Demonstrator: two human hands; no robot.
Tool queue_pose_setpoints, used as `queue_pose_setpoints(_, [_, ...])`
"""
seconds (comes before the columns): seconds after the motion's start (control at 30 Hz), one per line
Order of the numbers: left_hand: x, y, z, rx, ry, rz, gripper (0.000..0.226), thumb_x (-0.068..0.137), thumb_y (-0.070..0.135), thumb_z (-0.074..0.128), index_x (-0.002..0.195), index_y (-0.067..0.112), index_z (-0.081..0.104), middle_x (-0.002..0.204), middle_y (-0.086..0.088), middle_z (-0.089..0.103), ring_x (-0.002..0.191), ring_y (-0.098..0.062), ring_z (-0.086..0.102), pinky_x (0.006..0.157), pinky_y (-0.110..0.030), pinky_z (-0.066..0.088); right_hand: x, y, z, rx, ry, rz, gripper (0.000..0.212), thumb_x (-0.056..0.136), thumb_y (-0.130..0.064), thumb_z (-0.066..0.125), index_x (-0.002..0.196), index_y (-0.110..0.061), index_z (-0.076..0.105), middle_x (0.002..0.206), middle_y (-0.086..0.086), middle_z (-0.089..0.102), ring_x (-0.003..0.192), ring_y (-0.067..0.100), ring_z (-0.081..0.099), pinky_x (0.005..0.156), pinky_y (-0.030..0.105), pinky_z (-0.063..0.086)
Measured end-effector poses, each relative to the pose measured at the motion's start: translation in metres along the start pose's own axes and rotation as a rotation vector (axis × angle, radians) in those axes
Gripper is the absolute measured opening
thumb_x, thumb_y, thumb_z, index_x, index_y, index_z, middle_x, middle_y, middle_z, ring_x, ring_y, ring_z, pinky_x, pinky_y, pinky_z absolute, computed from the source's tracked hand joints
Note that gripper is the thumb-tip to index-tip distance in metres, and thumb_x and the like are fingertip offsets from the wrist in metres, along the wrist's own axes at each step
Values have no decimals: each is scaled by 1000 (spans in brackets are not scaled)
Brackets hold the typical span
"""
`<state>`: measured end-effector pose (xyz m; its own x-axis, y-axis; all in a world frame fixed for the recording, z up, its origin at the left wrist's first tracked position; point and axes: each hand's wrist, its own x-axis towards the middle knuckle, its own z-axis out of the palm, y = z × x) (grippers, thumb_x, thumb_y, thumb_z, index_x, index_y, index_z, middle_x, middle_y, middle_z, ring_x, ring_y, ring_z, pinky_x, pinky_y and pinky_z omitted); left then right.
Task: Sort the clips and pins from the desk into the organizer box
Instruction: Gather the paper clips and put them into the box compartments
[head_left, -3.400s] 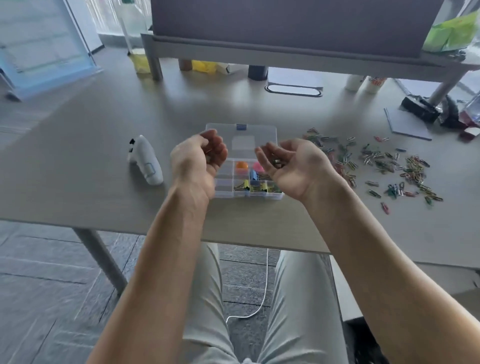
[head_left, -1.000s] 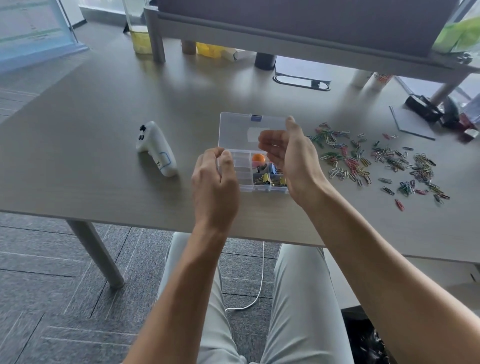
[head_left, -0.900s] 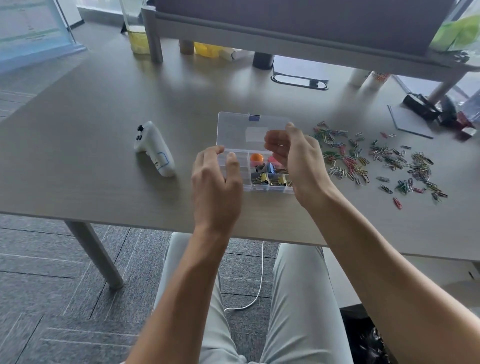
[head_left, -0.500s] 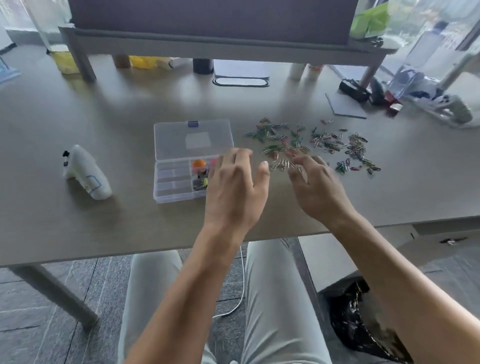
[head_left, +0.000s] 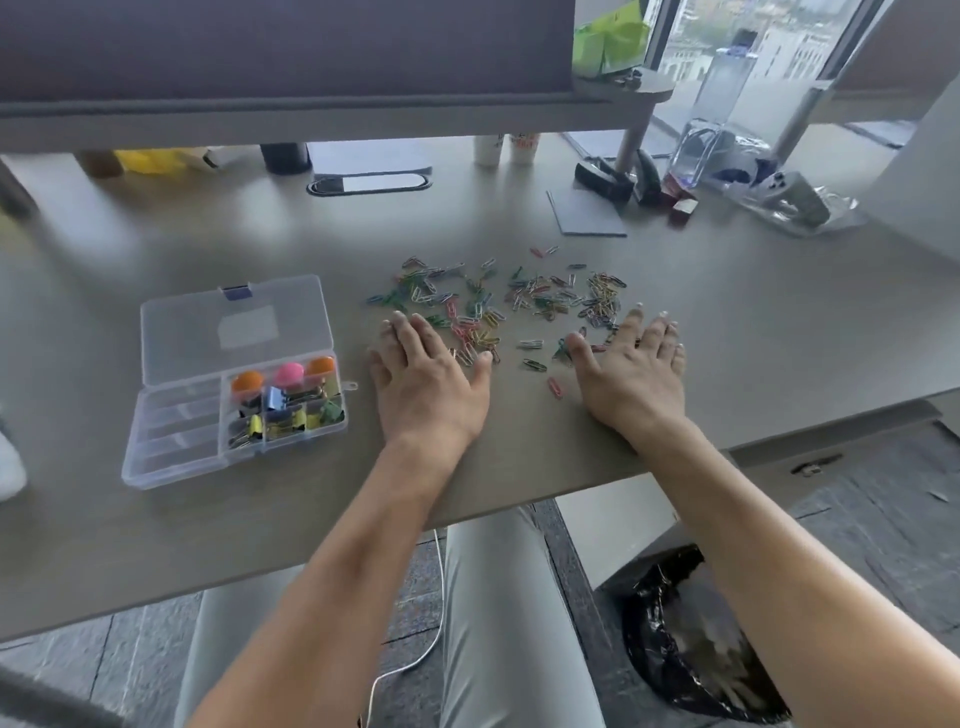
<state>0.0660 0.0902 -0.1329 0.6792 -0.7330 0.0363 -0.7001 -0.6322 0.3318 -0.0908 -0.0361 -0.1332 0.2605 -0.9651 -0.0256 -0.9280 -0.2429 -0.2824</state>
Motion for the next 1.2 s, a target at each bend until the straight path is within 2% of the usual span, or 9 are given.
queue_pose_setpoints(0.23, [40, 8, 8, 126, -50, -66, 93, 96, 69, 15, 157, 4, -8, 165, -17, -11, 154, -29, -8, 122, -55, -7, 72, -9, -3, -15, -27, -22, 90, 99, -71, 12, 163, -11, -5, 170, 19, -5, 158, 31, -7, 128, 46, -3])
queue_pose_setpoints(0.4, [77, 15, 11, 105, -14, -102, 90, 97, 67, 17, 158, 5, -7, 166, -16, -11, 154, -28, -9, 122, -54, -6, 109, -19, 2, 8, -52, -174, 80, 102, -64, 14, 164, -17, -1, 172, 13, -2, 159, 25, -3, 128, 47, -2])
queue_pose_setpoints(0.63, [131, 17, 15, 98, 16, -142, 82, 100, 60, 19, 158, 4, 6, 167, -14, 0, 155, -26, -2, 123, -52, -3, 155, -41, 5, 34, -102, -396, 69, 106, -55, 20, 165, -23, 5, 172, 6, 2, 159, 18, -1, 128, 41, -4])
queue_pose_setpoints(0.77, [151, 14, 15, 70, 37, -34, 67, 105, 48, 21, 158, 7, 18, 166, -10, 14, 154, -23, 8, 123, -48, 1, 174, -59, 10, 70, -132, -590, 59, 108, -46, 26, 163, -27, 20, 172, -1, 11, 158, 12, 5, 128, 37, 0])
queue_pose_setpoints(0.9, [161, 11, 14, 32, 34, 93, 56, 106, 37, 26, 156, 12, 28, 165, -6, 22, 153, -18, 15, 125, -44, 7, 177, -63, 10, 114, -175, -749, 52, 109, -37, 32, 159, -24, 35, 170, -3, 19, 157, 10, 12, 126, 31, 5])
queue_pose_setpoints(1.1, [155, 9, 15, -70, 9, 239, 51, 107, 30, 31, 156, 16, 31, 164, -2, 26, 152, -13, 17, 125, -34, 9, 153, -50, 7, 142, -207, -900, 51, 110, -33, 38, 158, -15, 38, 168, 1, 25, 156, 11, 17, 125, 24, 8])
queue_pose_setpoints(1.2, [150, 11, 14, -106, -18, 290, 51, 105, 25, 33, 155, 14, 33, 163, -3, 27, 152, -13, 18, 125, -31, 10, 134, -44, 8, 144, -209, -932, 52, 110, -33, 39, 158, -14, 38, 167, 1, 27, 156, 11, 18, 128, 30, 11])
